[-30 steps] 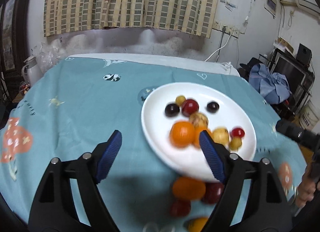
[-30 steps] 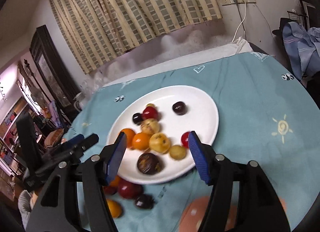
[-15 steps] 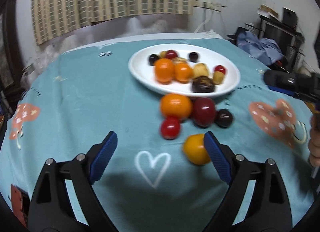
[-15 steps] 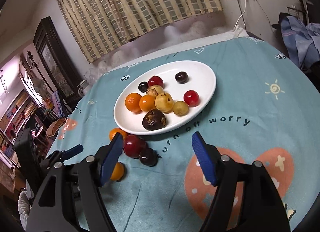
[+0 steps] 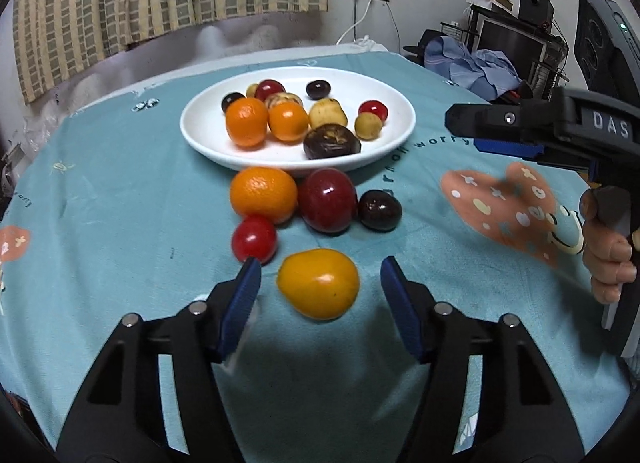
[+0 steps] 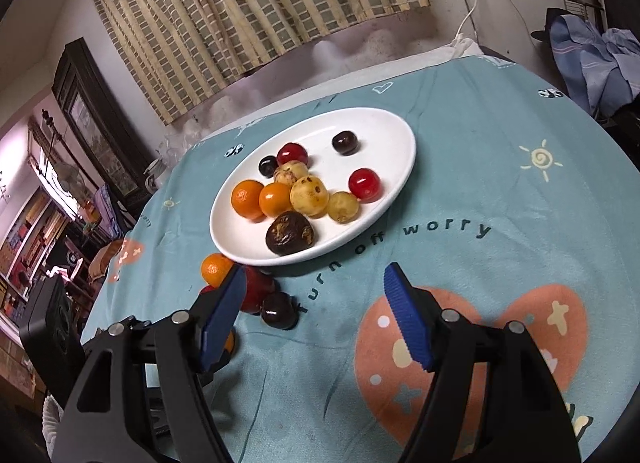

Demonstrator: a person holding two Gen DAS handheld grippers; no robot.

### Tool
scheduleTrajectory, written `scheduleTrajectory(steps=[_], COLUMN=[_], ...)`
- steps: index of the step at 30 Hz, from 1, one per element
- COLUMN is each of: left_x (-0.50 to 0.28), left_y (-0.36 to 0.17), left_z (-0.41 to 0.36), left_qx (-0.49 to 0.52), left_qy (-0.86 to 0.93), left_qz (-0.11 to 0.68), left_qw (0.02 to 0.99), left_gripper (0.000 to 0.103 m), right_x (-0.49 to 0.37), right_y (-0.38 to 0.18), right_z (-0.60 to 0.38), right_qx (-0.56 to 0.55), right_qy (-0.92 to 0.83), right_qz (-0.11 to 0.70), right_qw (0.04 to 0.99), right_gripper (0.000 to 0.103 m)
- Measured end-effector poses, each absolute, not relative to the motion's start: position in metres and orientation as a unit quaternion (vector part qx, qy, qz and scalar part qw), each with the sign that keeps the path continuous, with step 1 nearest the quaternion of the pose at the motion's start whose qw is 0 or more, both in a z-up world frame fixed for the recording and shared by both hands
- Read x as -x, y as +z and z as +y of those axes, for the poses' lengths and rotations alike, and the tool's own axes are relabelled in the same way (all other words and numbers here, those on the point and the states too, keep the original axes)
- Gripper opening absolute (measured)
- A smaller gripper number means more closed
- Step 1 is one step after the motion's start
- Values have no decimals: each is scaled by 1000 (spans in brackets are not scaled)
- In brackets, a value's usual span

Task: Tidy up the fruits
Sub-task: 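Grasp a yellow-orange fruit with the left tool while the right tool grasps a dark purple fruit, then lower both held fruits onto the white plate and open both tools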

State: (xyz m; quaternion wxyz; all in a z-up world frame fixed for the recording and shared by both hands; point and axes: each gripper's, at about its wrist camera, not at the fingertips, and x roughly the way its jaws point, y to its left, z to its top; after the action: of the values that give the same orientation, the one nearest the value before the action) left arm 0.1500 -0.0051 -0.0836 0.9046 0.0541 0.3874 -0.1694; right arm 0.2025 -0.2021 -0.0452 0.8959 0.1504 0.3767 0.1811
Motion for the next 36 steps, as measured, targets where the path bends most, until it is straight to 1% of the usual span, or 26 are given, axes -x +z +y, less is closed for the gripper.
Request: scheduleTrajectory(steps=[2,3,4,7,10,16,21,22,23,25,26,28,33,36], left_x=[-154,-157,-159,-159,-155,-154,-156,-156,-156,-155,-156,-156,-155,-153], left_y=[-87,-89,-90,-91,-89,-90,-91,-91,-92,-93,-93,-94,-92,-85], left_z=[-5,-5,-4,-2,-4,-3,-4,-4,-5,-6,-6,-6,-6,-3], left_qx=[-49,-45,-41,-32,-50,-50,-49,-50,-52,-55,-55,-54,-52,-45], left_qy=[-176,-179,-179,-190,-187,-183,-184,-184,-185,-185,-186,-186,-186,-183], left_qz=[400,406,411,413,408,412,413,413,414,416,417,419,414,396], left_qw=[898,895,893,890,892,891,891,890,890,889,888,887,890,898], left_gripper=[56,49,44,44,44,44,44,44,44,44,44,44,44,44], right_x=[-203,-203,-202,-201,-201,-204,-209,-211,-212,-215,-216,-216,-206,-198], right_y=[-49,-52,-54,-61,-67,-73,-79,-81,-84,-86,-86,-86,-72,-59], right_z=[-194,-187,-181,-164,-153,-140,-128,-126,-124,-123,-124,-125,-130,-138], right_qx=[-131,-117,-101,-50,-19,7,22,25,27,27,26,24,21,5], right_qy=[189,193,195,198,202,210,228,232,234,238,235,231,229,235], right_qz=[381,384,386,385,385,390,408,415,422,432,431,431,403,386], right_qw=[895,895,896,900,901,897,884,879,875,870,871,872,886,892], right_gripper=[72,71,71,71,64,52,51,49,43,38,31,27,26,26])
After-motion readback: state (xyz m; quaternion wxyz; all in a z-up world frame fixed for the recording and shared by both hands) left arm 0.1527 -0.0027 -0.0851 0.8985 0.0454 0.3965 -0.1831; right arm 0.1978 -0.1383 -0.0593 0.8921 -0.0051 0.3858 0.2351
